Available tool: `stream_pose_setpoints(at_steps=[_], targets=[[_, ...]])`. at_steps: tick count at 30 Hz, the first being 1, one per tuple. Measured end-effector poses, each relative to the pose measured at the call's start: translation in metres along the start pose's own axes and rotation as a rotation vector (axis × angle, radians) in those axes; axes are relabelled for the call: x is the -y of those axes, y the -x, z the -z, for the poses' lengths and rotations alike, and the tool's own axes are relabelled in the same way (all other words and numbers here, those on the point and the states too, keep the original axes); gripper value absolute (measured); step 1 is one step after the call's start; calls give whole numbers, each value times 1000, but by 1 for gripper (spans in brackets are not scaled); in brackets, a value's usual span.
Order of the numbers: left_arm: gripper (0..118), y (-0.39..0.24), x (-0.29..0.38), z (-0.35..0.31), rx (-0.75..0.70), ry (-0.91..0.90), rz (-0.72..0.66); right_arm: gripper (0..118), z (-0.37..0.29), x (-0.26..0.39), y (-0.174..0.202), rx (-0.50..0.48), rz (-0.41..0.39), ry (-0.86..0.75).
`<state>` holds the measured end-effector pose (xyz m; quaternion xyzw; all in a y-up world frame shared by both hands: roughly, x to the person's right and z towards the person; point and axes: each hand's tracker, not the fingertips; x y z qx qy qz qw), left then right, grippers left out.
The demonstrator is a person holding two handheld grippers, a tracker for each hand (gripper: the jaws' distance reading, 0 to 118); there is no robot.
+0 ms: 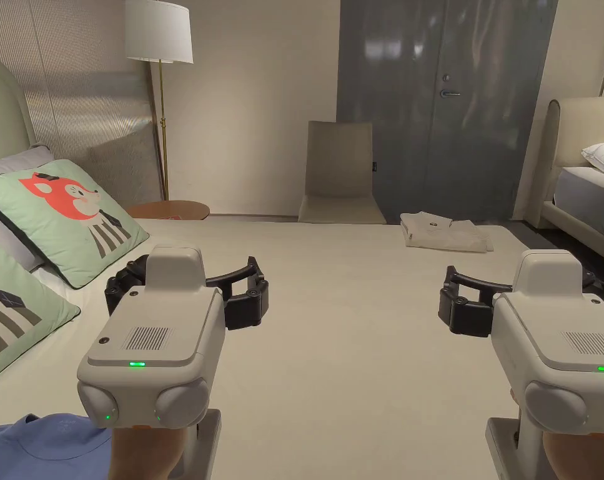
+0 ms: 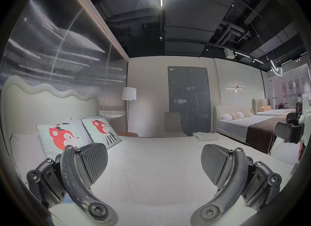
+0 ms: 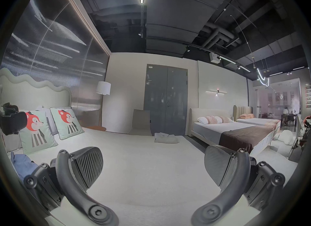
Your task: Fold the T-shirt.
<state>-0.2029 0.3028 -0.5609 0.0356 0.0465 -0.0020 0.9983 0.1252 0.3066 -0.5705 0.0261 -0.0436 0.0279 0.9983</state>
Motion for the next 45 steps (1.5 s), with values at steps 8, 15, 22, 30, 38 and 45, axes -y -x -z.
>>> stream_pose_setpoints(at_steps=[8, 15, 22, 30, 38, 45], targets=[[42, -1, -3, -5, 13, -14, 4, 62, -8, 0, -5, 11, 10, -25], [0, -4, -10, -11, 33, -32, -14, 0, -12, 2, -17, 60, 14, -36], [0, -5, -14, -14, 38, -26, -7, 0, -12, 0, -15, 63, 8, -34], [0, 73, -20, -45, -172, -21, 32, 0, 3, -2, 60, -149, 41, -37], [0, 155, -32, -94, -393, -17, 35, 1, 3, -6, 153, -375, 62, -44], [0, 169, -19, -106, -421, 43, 46, 1, -1, -2, 178, -437, 52, -29]])
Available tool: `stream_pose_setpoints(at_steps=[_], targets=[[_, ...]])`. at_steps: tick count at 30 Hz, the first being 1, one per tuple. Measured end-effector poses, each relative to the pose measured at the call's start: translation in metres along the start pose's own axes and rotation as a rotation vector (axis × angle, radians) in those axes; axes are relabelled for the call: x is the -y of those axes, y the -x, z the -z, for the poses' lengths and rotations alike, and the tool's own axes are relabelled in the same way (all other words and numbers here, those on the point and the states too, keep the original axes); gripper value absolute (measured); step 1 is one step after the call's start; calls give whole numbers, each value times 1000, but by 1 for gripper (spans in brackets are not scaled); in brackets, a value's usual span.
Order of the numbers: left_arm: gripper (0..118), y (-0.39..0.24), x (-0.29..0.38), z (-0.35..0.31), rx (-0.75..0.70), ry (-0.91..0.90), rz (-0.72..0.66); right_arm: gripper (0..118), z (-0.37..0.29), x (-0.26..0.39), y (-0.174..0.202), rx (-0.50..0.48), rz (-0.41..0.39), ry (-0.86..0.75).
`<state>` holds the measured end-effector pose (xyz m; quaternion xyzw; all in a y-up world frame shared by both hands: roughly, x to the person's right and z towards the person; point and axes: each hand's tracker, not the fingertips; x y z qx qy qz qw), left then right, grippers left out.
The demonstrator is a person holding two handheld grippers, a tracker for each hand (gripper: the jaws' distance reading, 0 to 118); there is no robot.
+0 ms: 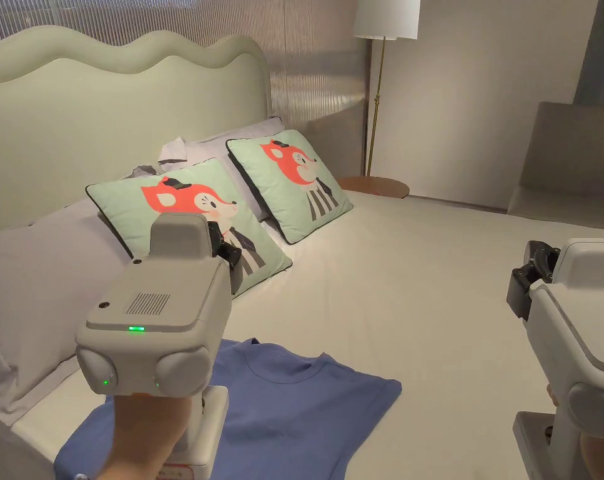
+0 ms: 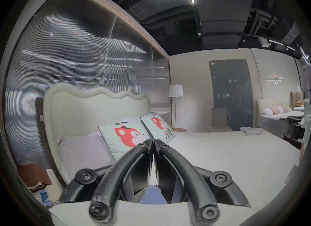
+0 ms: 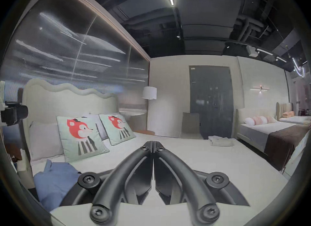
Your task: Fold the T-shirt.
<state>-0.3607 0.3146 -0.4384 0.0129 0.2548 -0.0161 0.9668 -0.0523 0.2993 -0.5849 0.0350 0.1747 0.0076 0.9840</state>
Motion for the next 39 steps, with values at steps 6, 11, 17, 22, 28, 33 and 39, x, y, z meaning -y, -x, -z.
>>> stream_pose_setpoints(at_steps=[6, 11, 17, 22, 28, 33, 39], targets=[[0, -13, 26, 9, 74, 150, 18, 1, -5, 11, -2, -7, -21, 38], [0, -31, 64, 28, 221, 567, 72, 1, -10, 27, -9, 2, -29, 86], [0, -55, 141, 33, 360, 1040, 160, 1, -15, 42, -20, 20, -13, 132], [52, -61, 170, 25, 354, 1067, 112, 1, -17, 50, -27, 30, -15, 154], [104, -63, 195, 29, 335, 1124, 23, 1, -23, 64, -33, 45, 1, 179], [79, -81, 229, 24, 304, 1180, 166, 1, -21, 80, -35, 50, -11, 230], [58, -80, 223, 31, 277, 1187, 146, 1, -19, 86, -41, 63, -3, 256]])
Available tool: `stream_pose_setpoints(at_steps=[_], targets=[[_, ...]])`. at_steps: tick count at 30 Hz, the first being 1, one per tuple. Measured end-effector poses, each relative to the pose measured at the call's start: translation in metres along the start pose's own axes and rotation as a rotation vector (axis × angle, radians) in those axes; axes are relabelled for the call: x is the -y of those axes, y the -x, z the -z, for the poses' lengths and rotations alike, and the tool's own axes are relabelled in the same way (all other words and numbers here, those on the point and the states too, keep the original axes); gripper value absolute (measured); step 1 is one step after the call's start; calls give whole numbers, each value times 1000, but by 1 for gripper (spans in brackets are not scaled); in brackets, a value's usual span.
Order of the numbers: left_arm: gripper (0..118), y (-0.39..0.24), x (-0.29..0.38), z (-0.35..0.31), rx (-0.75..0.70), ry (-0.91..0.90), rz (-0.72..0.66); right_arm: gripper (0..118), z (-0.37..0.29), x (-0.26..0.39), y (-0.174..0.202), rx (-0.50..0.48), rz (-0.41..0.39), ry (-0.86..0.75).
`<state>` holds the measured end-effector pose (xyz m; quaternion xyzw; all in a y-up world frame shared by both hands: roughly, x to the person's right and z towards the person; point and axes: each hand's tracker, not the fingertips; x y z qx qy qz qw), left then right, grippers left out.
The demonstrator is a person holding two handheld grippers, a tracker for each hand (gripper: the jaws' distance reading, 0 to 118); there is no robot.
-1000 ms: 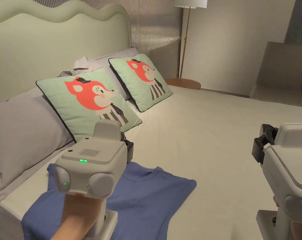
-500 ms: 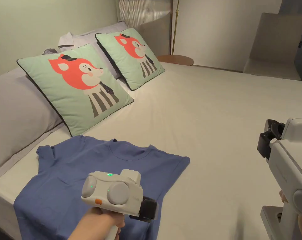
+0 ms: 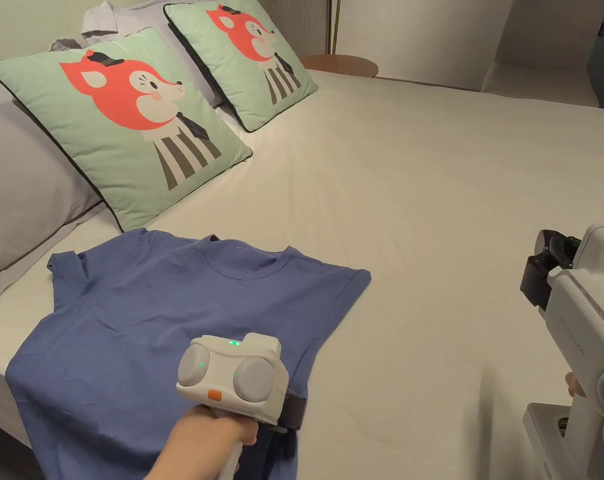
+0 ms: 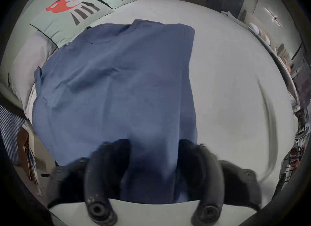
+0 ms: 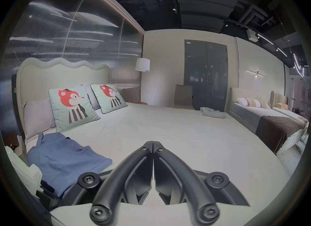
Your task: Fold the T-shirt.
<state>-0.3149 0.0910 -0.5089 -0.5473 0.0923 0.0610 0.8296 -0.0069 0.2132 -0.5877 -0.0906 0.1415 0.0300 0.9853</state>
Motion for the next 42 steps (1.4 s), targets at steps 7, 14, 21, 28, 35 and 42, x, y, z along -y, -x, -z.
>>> stream_pose_setpoints(at_steps=[7, 14, 21, 28, 35, 42], targets=[[2, 17, -17, -44, 47, -102, -106, 1, -8, -7, -9, 8, 22, -21], [2, -11, -59, -152, 110, -443, -43, 1, -27, -19, -32, 45, 50, -69], [2, -74, -84, -239, 337, -770, 33, 1, -63, -26, -77, 133, 67, -121], [2, -153, -82, -289, 635, -935, 170, 1, -104, -26, -134, 267, 102, -158], [2, -216, -82, -222, 678, -740, 210, 1, -137, -11, -177, 377, 133, -144], [2, -264, -55, -68, 472, -375, 255, 1, -153, 9, -197, 432, 147, -100]])
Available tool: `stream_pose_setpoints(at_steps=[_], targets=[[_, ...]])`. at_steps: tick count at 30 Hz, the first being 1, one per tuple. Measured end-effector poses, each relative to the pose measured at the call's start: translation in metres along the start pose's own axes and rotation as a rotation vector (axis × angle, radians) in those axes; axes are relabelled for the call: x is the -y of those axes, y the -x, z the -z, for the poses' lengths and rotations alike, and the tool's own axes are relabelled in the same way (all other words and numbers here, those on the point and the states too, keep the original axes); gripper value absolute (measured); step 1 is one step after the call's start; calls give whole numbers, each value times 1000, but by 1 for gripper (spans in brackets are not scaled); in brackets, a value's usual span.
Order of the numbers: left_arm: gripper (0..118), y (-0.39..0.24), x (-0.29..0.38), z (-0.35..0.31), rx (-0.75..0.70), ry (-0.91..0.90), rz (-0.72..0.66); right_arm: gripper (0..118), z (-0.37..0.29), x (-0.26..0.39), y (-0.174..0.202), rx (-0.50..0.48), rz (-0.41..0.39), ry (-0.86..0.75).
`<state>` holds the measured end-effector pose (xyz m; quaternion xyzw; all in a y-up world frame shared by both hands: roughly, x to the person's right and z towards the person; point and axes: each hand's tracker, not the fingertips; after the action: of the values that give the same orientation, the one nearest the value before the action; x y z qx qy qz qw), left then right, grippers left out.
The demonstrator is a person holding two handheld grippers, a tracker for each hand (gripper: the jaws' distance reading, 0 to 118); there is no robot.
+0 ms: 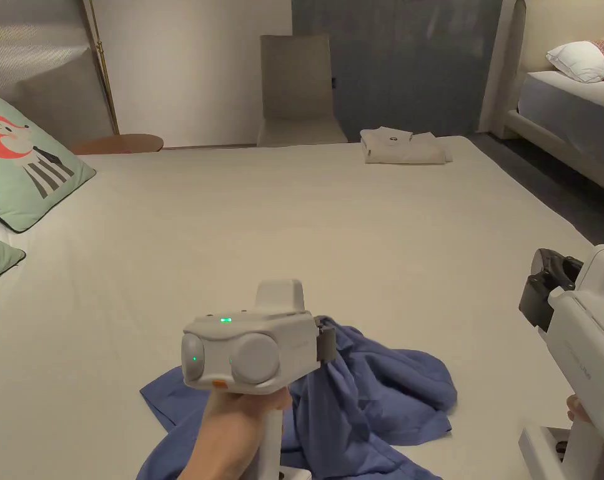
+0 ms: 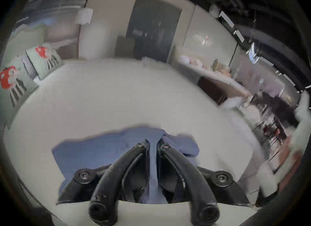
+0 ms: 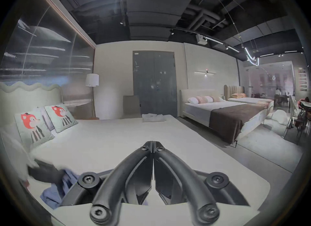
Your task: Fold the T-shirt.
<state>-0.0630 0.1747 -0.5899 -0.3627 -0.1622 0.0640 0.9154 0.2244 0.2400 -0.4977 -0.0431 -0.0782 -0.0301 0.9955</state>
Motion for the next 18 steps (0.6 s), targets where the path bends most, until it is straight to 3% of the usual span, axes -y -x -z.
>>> stream_pose_setpoints(at_steps=[3, 8, 9, 11, 14, 18], targets=[[2, 12, 36, 42, -49, 168, -40, 1, -2, 5, -4, 7, -6, 15], [6, 24, 52, 52, -57, 157, -73, 1, -1, 9, -7, 12, -18, 31], [17, 23, 47, 45, -48, 141, -85, 1, 0, 9, -6, 12, -19, 32], [83, 25, 33, 31, -18, 79, -95, 1, 1, 8, -5, 12, -16, 31], [111, 25, 7, -13, -32, -101, -59, 1, 1, 6, -2, 6, -9, 21], [107, 36, -31, -87, -121, -344, 21, 1, 2, 0, 6, -3, -10, 0]])
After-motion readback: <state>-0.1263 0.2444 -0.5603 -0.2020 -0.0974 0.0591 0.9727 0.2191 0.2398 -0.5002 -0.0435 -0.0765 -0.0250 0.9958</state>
